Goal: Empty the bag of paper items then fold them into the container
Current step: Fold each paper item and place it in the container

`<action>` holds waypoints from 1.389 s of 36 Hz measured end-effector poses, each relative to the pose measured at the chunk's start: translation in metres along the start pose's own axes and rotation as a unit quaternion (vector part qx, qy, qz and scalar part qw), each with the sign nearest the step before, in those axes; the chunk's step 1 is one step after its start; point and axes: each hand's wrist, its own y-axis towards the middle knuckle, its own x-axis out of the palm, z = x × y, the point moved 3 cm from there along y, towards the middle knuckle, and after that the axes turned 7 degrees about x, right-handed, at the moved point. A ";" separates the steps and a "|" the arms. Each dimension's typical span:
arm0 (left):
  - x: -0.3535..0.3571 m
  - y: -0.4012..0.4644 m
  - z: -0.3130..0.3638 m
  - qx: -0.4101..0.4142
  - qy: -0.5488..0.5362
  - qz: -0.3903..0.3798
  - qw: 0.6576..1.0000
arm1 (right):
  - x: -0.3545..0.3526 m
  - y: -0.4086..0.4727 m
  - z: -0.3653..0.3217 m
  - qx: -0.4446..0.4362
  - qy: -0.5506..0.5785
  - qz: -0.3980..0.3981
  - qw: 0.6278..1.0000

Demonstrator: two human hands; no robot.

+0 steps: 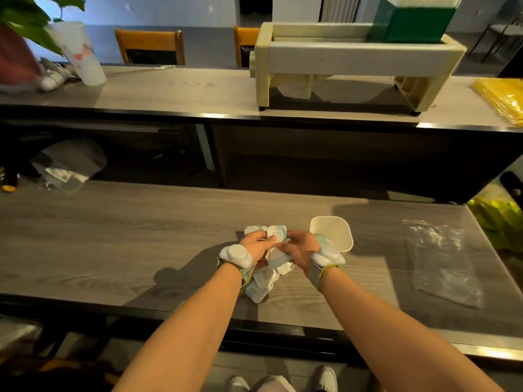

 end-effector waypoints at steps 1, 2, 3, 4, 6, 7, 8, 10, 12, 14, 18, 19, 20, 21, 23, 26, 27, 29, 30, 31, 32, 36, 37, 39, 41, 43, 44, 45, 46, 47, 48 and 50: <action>-0.001 0.002 -0.002 -0.001 0.012 0.002 1.000 | 0.000 0.000 0.000 -0.004 -0.018 0.001 1.000; -0.002 0.003 -0.002 0.001 0.026 0.005 1.000 | -0.001 0.000 -0.002 -0.009 -0.030 0.006 0.999; -0.002 0.002 0.001 0.003 0.035 0.006 0.999 | -0.003 -0.002 -0.004 -0.020 -0.041 0.017 0.999; -0.002 0.000 0.004 0.006 0.043 0.008 0.999 | -0.005 -0.003 -0.007 -0.032 -0.057 0.030 0.997; -0.003 -0.003 0.010 0.013 0.061 0.015 0.998 | -0.007 -0.006 -0.011 -0.063 -0.086 0.060 0.993; -0.006 -0.002 0.010 0.018 0.079 0.025 0.996 | -0.008 -0.007 -0.013 -0.076 -0.088 0.075 0.990; -0.010 0.001 0.010 0.032 0.101 0.035 0.994 | -0.008 -0.010 -0.016 -0.087 -0.091 0.088 0.988; -0.014 0.002 0.012 0.056 0.141 0.039 0.988 | -0.010 -0.010 -0.021 -0.102 -0.100 0.089 0.986; -0.018 0.003 0.012 0.057 0.139 0.012 0.989 | -0.007 -0.010 -0.028 -0.112 -0.118 0.064 0.985; -0.016 0.003 0.015 0.049 0.122 -0.024 0.991 | -0.006 -0.009 -0.035 -0.132 -0.141 0.048 0.980; -0.016 -0.001 0.015 0.015 -0.016 -0.047 0.999 | 0.000 -0.005 -0.045 -0.158 -0.163 0.039 0.973; -0.017 -0.005 0.015 0.016 -0.040 -0.055 0.998 | 0.001 -0.004 -0.046 -0.160 -0.165 0.040 0.972; -0.014 -0.006 0.016 0.029 -0.039 -0.066 0.997 | -0.001 -0.004 -0.047 -0.163 -0.162 0.045 0.972; -0.017 -0.007 0.013 0.043 -0.027 -0.072 0.996 | 0.001 -0.005 -0.050 -0.169 -0.163 0.046 0.971; -0.021 -0.008 0.012 0.066 0.018 -0.063 0.996 | 0.002 -0.006 -0.052 -0.180 -0.163 0.053 0.969; -0.034 0.000 0.003 0.081 0.069 -0.023 0.994 | 0.006 -0.003 -0.047 -0.164 -0.205 0.076 0.962; -0.040 0.001 0.000 0.070 0.062 -0.004 0.996 | 0.008 -0.001 -0.043 -0.144 -0.230 0.082 0.959; -0.051 0.002 -0.006 0.018 0.006 0.032 0.999 | 0.011 0.002 -0.031 -0.101 -0.292 0.071 0.948; -0.057 0.005 -0.012 -0.006 -0.019 0.043 0.999 | 0.014 0.002 -0.025 -0.086 -0.323 0.057 0.941; -0.061 0.007 -0.016 -0.024 -0.030 0.049 0.998 | 0.019 0.001 -0.019 -0.081 -0.348 0.039 0.933; -0.062 0.008 -0.018 -0.034 -0.038 0.051 0.997 | 0.021 0.002 -0.013 -0.084 -0.366 0.018 0.927; -0.061 0.009 -0.028 -0.060 -0.065 0.041 0.995 | 0.036 0.006 0.013 -0.046 -0.422 -0.048 0.904; -0.060 0.008 -0.031 -0.062 -0.066 0.038 0.995 | 0.038 0.008 0.020 -0.025 -0.415 -0.048 0.908; -0.056 0.007 -0.034 -0.067 -0.073 0.037 0.994 | 0.036 0.007 0.026 -0.009 -0.392 -0.037 0.919; -0.053 0.009 -0.038 -0.074 -0.087 0.038 0.993 | 0.032 0.004 0.027 -0.016 -0.368 -0.019 0.929; -0.053 0.006 -0.040 -0.080 -0.096 0.040 0.991 | 0.027 0.001 0.026 -0.018 -0.344 0.021 0.938; -0.054 0.005 -0.040 -0.080 -0.095 0.034 0.992 | 0.025 0.000 0.027 -0.016 -0.337 0.049 0.940; -0.054 0.004 -0.041 -0.078 -0.088 0.027 0.993 | 0.023 -0.003 0.027 -0.011 -0.335 0.072 0.940; -0.054 0.003 -0.043 -0.078 -0.088 0.028 0.993 | 0.021 -0.004 0.025 -0.010 -0.340 0.089 0.936; -0.053 0.001 -0.044 -0.078 -0.082 0.025 0.993 | 0.019 -0.007 0.026 -0.006 -0.333 0.113 0.936; -0.053 0.000 -0.046 -0.075 -0.079 0.024 0.994 | 0.018 -0.007 0.025 -0.003 -0.323 0.129 0.937; -0.053 -0.001 -0.047 -0.068 -0.060 0.010 0.996 | 0.017 -0.010 0.024 -0.006 -0.328 0.146 0.934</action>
